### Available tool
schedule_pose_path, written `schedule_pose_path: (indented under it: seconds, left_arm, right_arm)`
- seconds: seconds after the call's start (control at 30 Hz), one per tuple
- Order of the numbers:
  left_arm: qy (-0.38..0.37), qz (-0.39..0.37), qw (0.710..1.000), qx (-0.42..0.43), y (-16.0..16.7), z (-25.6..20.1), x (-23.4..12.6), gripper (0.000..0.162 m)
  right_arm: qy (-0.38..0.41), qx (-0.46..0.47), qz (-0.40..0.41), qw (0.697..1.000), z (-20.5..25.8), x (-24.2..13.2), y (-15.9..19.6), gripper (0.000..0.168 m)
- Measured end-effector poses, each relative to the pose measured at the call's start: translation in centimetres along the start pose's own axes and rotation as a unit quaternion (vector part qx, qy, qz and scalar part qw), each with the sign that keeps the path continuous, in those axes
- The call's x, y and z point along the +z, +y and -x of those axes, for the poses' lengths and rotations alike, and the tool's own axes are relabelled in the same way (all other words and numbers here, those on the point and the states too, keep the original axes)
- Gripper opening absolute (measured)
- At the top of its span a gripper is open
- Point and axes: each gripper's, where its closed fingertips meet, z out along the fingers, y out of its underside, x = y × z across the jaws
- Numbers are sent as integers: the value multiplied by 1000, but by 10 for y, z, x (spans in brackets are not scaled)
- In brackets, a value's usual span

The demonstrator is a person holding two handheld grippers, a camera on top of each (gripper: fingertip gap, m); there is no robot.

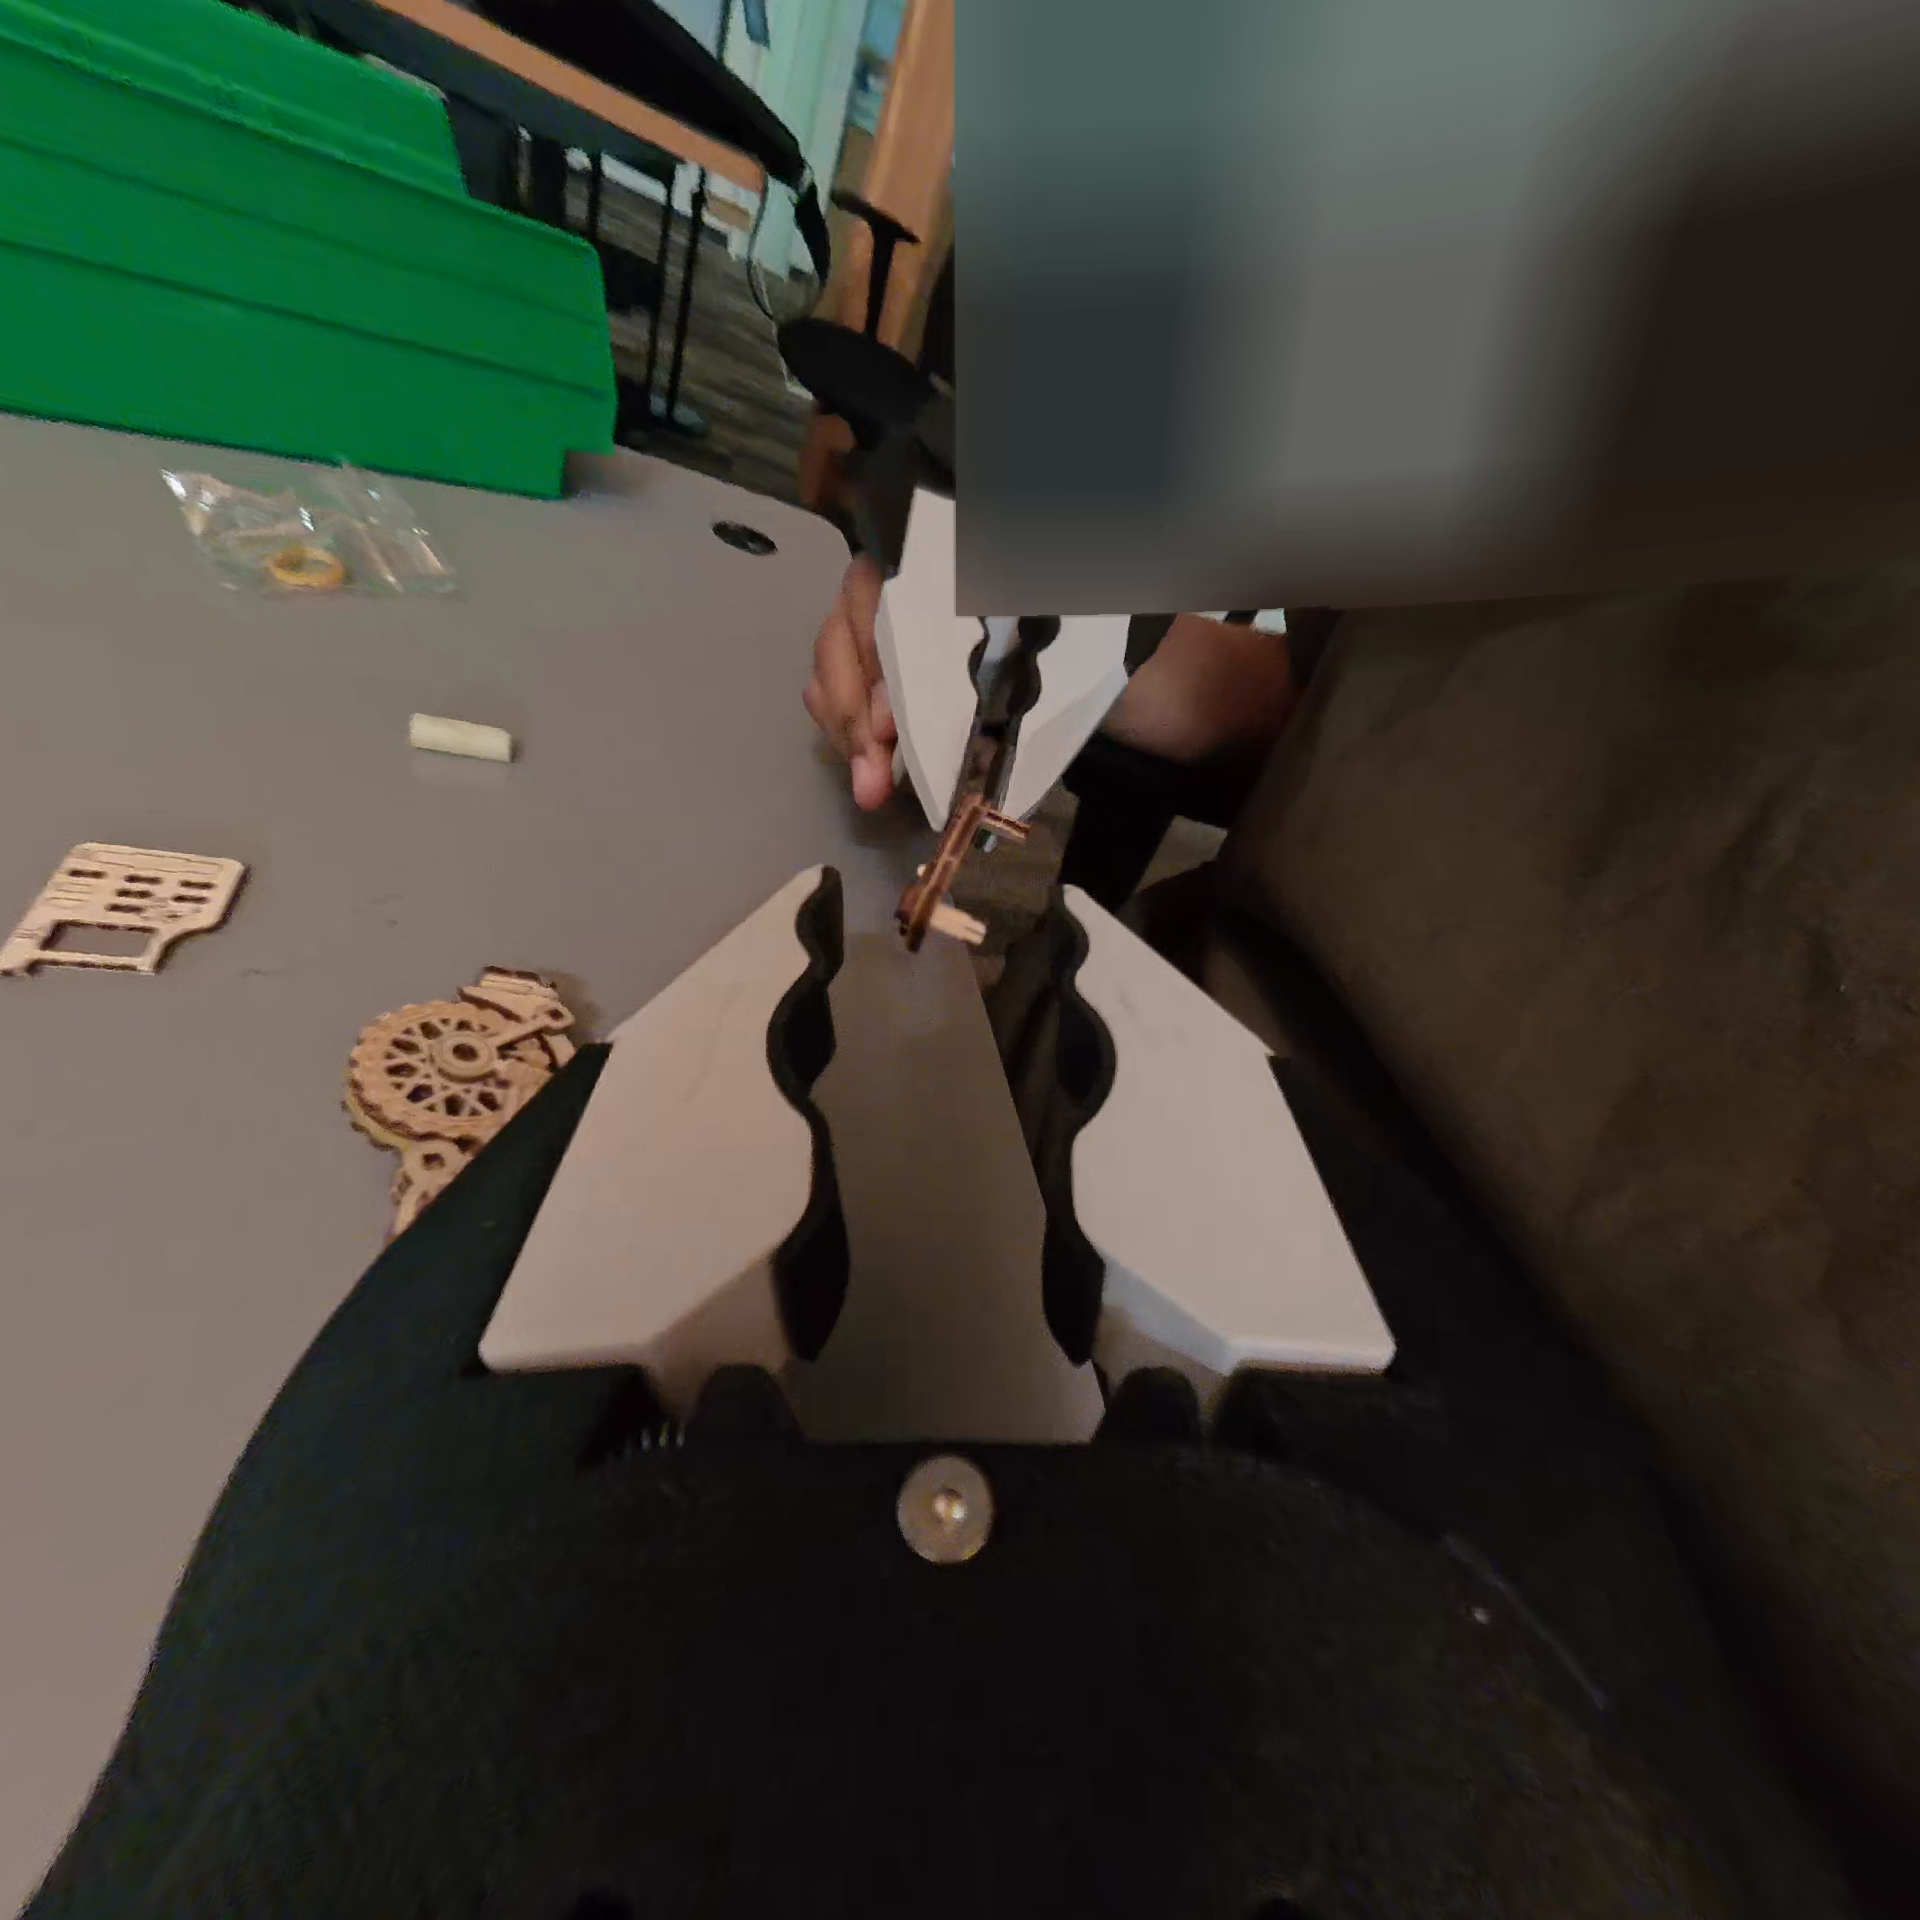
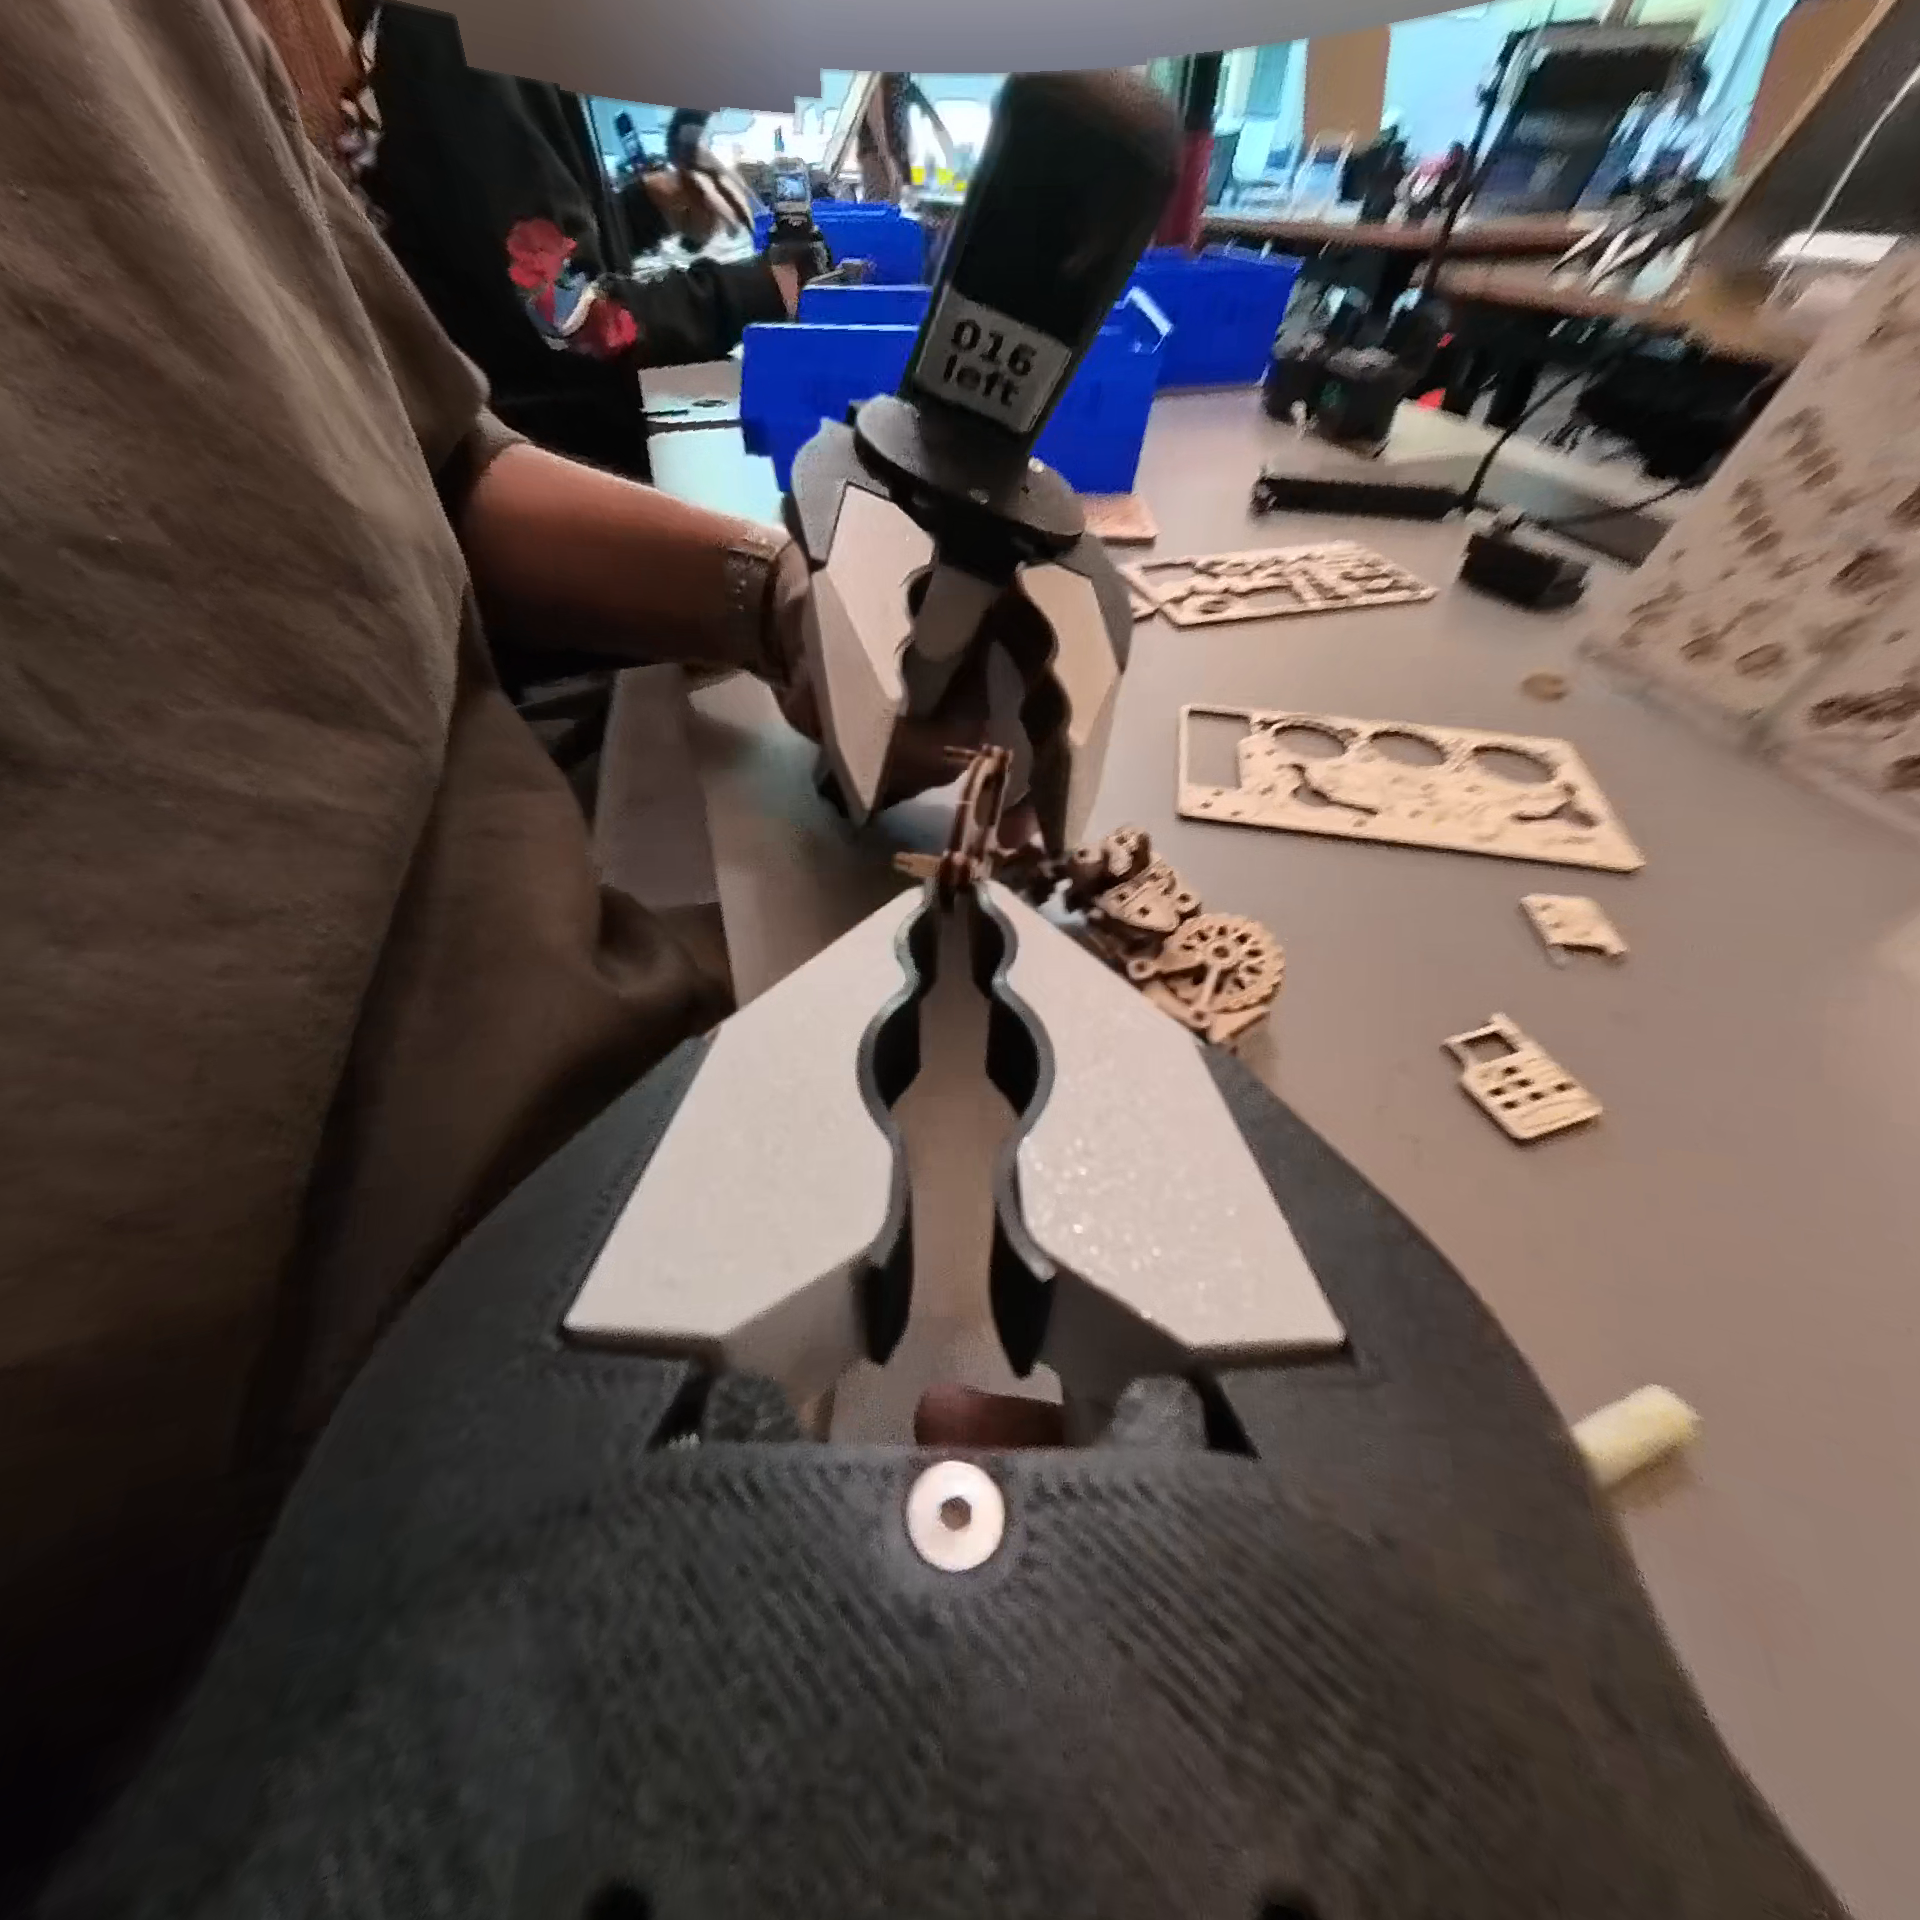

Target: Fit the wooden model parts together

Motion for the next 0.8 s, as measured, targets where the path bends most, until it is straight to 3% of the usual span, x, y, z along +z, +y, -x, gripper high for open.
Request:
schedule_pose_path:
  seconds: [0.2, 0.67, 0.8]
  left_arm:
    - [0, -31, 999, 11, -8, 0, -5, 26]
    - [-2, -41, 999, 15, -10, 1, -5, 21]
    - [-12, -44, 999, 11, -11, 5, -7, 22]
  right_arm:
    - [47, -89, -26, 995, -4, -4, -10, 4]
    - [54, -119, -32, 991, -3, -4, -12, 4]
    - [60, -96, 4, 994, -10, -2, 2, 4]
